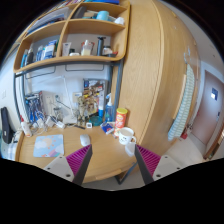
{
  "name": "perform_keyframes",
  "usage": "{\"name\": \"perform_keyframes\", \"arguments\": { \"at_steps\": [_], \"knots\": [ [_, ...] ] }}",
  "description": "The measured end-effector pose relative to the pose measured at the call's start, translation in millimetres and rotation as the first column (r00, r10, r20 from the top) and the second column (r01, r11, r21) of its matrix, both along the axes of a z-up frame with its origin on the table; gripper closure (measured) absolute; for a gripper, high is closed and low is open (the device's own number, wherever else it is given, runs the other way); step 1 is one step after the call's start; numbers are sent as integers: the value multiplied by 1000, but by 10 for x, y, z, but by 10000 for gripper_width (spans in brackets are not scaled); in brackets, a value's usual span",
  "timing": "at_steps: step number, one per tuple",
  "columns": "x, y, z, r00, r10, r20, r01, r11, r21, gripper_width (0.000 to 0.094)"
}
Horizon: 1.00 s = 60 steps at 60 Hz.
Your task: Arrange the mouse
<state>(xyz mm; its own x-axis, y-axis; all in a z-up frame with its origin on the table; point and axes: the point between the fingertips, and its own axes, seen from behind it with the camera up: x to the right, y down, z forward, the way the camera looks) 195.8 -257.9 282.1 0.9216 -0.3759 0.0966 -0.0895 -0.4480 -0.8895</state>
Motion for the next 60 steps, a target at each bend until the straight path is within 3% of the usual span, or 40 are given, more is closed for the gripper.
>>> {"name": "perform_keyframes", "arguments": {
  "at_steps": [5,14,22,34,47,60],
  "knots": [
    [-16,80,-259,1000,7,-11,-7,1000,-25,76],
    [-204,365,-1051,993,98,-65,-105,989,-107,78],
    [-526,696,-1741,973,180,-145,-204,963,-174,70],
    [-760,1517,-2536,948,258,-185,-299,923,-243,74],
    [-630,2488,-2950,938,302,-170,-338,907,-252,66],
    [-593,3203,-2932,918,344,-197,-382,900,-210,81]
  ]
}}
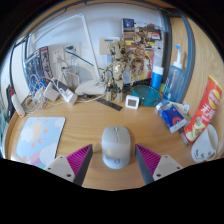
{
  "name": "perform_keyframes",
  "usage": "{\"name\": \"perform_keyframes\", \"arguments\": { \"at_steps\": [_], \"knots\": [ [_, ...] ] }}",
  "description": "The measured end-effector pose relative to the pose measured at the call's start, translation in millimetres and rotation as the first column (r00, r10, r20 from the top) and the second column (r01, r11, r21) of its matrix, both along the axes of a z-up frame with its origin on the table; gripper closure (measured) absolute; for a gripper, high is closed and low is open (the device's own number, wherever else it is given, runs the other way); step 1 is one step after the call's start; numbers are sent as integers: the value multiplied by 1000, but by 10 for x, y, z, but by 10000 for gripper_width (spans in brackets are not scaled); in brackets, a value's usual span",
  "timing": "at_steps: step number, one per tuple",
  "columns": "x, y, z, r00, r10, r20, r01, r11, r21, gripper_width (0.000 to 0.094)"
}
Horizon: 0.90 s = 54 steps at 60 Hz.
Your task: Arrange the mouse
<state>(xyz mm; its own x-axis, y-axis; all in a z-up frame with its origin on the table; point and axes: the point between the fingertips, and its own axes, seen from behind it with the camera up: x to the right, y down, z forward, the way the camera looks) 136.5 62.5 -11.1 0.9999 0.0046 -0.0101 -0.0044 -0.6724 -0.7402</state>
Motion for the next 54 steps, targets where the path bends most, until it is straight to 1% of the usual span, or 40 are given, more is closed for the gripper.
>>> {"name": "perform_keyframes", "arguments": {
  "at_steps": [4,7,8,9,10,11,12,15,21,23,28,33,34,38,45,49,54],
  "knots": [
    [17,135,4,1000,10,3,-10,1000,4,114],
    [38,220,-1,1000,11,0,-11,1000,11,174],
    [49,235,-1,1000,7,0,-7,1000,12,217],
    [66,248,-1,1000,0,3,0,1000,14,204],
    [85,257,2,1000,-3,5,3,1000,12,346],
    [82,268,5,1000,-4,3,4,1000,14,356],
    [80,272,5,1000,-4,1,4,1000,15,413],
    [81,273,9,1000,-4,3,4,1000,16,422],
    [85,267,3,1000,-5,15,4,1000,11,485],
    [77,270,0,1000,-1,16,1,1000,6,537],
    [69,262,-13,1000,-5,10,6,1000,-25,612],
    [61,262,1,1000,-19,14,19,999,-47,611],
    [43,261,17,1000,-20,9,20,999,-50,633],
    [2,299,221,999,-48,3,48,999,-25,632],
    [-189,410,943,996,-88,2,87,993,82,631],
    [-429,476,1412,996,-85,-2,85,985,153,632],
    [-827,536,1933,998,-56,-16,58,973,223,633]
  ]
}}
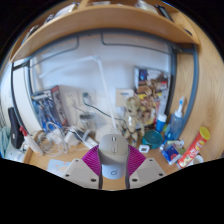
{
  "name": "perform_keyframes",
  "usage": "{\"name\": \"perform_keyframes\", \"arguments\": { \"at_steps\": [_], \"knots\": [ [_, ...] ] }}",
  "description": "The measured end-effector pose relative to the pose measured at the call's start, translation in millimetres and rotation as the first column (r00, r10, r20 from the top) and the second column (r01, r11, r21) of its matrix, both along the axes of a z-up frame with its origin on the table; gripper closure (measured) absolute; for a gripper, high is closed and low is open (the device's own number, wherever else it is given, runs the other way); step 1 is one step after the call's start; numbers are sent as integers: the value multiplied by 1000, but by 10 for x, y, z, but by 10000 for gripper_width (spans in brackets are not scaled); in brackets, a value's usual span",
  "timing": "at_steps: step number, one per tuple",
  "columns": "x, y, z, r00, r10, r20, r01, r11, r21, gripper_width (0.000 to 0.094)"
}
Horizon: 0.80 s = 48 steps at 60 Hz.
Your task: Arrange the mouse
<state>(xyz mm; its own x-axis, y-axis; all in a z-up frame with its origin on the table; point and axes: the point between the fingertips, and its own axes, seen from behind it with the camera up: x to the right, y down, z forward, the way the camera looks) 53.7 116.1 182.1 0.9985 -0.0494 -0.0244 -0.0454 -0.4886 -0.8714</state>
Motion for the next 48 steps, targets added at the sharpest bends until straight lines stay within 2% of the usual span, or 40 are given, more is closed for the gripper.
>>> {"name": "perform_keyframes", "arguments": {
  "at_steps": [7,13,25,40,48],
  "knots": [
    [-679,46,408,998,64,-2,-64,996,63,633],
    [-1244,74,370,993,115,-4,-115,992,50,632],
    [-1965,10,-490,982,188,2,-187,979,-82,634],
    [-2095,-195,-1617,982,186,13,-176,946,-271,634],
    [-2020,-312,-1920,987,158,15,-145,937,-319,600]
  ]
}}
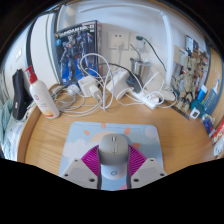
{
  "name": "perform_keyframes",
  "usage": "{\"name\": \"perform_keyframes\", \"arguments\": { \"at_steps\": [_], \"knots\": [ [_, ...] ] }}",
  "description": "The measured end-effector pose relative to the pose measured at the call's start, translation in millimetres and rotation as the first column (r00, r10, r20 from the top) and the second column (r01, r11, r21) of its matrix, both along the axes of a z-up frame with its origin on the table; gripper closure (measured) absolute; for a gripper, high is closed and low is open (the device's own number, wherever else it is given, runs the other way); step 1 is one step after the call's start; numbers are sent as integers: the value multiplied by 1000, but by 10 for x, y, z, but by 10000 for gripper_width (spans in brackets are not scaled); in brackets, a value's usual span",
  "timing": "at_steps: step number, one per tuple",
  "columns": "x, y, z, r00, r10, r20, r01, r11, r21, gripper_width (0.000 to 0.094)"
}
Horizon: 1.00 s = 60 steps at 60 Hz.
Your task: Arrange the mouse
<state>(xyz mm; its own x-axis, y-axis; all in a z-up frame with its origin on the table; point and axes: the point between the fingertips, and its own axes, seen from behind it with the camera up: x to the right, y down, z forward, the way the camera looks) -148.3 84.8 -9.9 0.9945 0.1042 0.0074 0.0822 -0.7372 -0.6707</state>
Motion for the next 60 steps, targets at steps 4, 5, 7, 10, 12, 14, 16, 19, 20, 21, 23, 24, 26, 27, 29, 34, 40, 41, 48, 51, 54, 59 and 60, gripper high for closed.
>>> {"name": "perform_keyframes", "arguments": {
  "at_steps": [4,5,7,10,12,14,16,19,20,21,23,24,26,27,29,34,40,41,48,51,54,59,60],
  "knots": [
    [22,4,-6,1000,-3,14,3,1000,20,560],
    [24,4,-5,1000,-2,20,2,1000,22,544],
    [22,8,-6,1000,-4,24,4,1000,26,516],
    [11,-8,-39,1000,-9,23,9,1000,6,470],
    [13,-11,-47,1000,-19,17,19,1000,-6,445],
    [26,-10,-39,999,-31,15,32,999,-12,394],
    [56,-11,-27,999,-40,27,40,999,-18,244],
    [93,-14,32,998,-43,43,44,999,-19,79],
    [87,-16,63,998,-43,43,44,999,-15,69],
    [74,-19,102,998,-41,40,41,999,-12,59],
    [62,-26,198,999,-41,33,41,999,-4,70],
    [55,-31,257,999,-42,28,42,999,2,74],
    [34,-37,392,999,-45,18,45,999,14,75],
    [24,-51,462,999,-44,14,44,999,20,73],
    [-8,-83,619,999,-41,5,41,999,31,75],
    [-89,-196,1057,999,-34,-16,35,997,66,73],
    [-218,-406,1582,999,-12,-38,16,994,107,72],
    [-223,-446,1664,999,-11,-36,15,993,113,69],
    [-283,-708,2212,999,-9,-41,15,987,160,71],
    [-317,-791,2448,998,0,-56,11,981,191,68],
    [-346,-864,2664,998,4,-64,10,975,221,70],
    [-318,-979,2940,998,7,-65,10,966,257,71],
    [-309,-995,2982,998,6,-63,11,964,265,71]
  ]
}}
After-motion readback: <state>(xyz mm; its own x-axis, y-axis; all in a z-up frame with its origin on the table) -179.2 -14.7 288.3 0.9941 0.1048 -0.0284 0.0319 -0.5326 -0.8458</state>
